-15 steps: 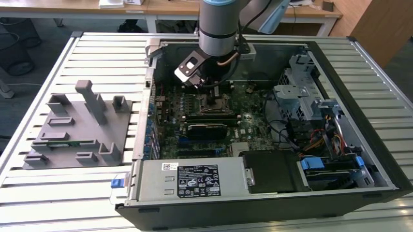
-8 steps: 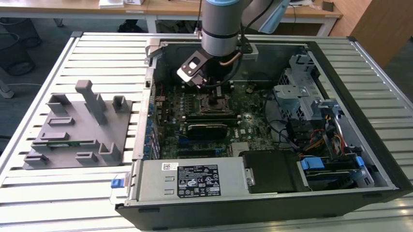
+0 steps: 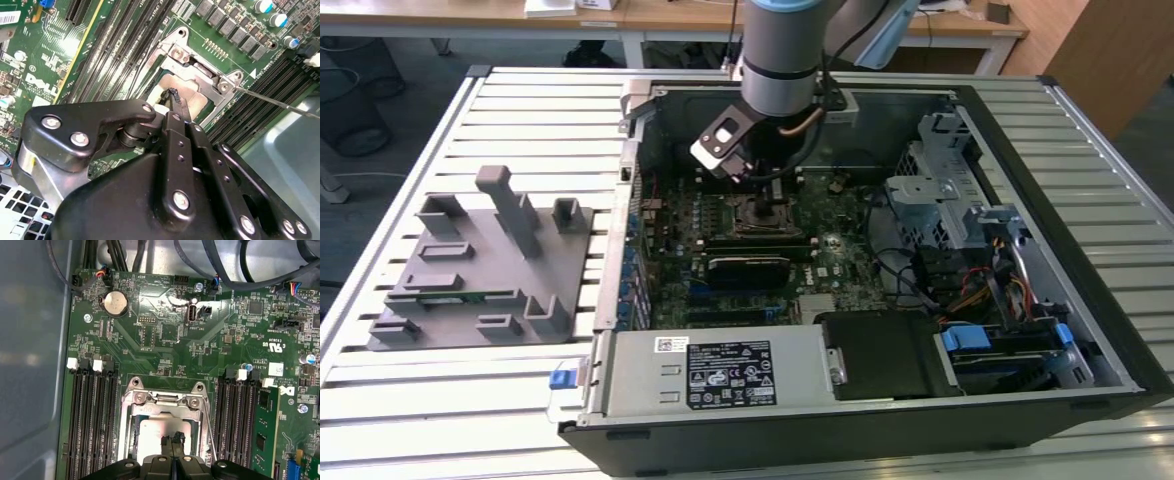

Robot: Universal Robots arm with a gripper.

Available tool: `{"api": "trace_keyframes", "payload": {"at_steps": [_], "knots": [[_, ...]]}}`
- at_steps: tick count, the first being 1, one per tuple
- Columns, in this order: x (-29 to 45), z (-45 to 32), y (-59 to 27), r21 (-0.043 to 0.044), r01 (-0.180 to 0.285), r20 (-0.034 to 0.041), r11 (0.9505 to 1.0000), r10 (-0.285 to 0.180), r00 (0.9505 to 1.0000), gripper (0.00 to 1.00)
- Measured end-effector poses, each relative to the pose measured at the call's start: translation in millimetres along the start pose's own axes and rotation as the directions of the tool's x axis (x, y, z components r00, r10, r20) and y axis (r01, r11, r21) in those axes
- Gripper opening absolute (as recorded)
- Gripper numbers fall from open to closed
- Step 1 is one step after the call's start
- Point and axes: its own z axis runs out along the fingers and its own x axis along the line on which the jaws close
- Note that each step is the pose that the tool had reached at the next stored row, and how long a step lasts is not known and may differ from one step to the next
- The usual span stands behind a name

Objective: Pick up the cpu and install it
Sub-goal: 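Close the cpu cover, then install the first cpu locking lever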

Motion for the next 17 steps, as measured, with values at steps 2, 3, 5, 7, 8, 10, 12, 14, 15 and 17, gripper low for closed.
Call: {"api": "trace_keyframes", "payload": {"at_steps": [2,3,5,7,8,10,12,14,15,17], "knots": [[-0.1,0.0,1.0,0.0,0.0,0.0,1.0,0.0,1.0,0.11],[-0.1,0.0,1.4,0.0,0.0,0.0,1.0,0.0,1.0,0.11],[-0.1,0.0,2.3,0.0001,0.0,0.0,1.0,0.0,1.0,0.11],[-0.2,0.0,2.9,0.0,0.0,0.0,1.0,0.0,1.0,0.11],[-0.2,0.0,3.5,0.0001,0.0,0.0,1.0,0.0,1.0,0.11],[-0.3,0.0,4.2,0.0,0.0,-0.0001,1.0,0.0,1.0,0.11],[-0.3,0.0,4.4,0.0001,0.0,0.0,1.0,0.0,1.0,0.11],[-0.2,-0.1,4.5,0.0,0.0,0.0,1.0,0.0,1.0,0.11],[-0.2,-0.4,4.6,0.0002,0.0,0.0002,1.0,0.0,1.0,0.11],[-0.3,-1.1,4.6,0.0001,0.0,0.0001,1.0,0.0,1.0,0.11]]}}
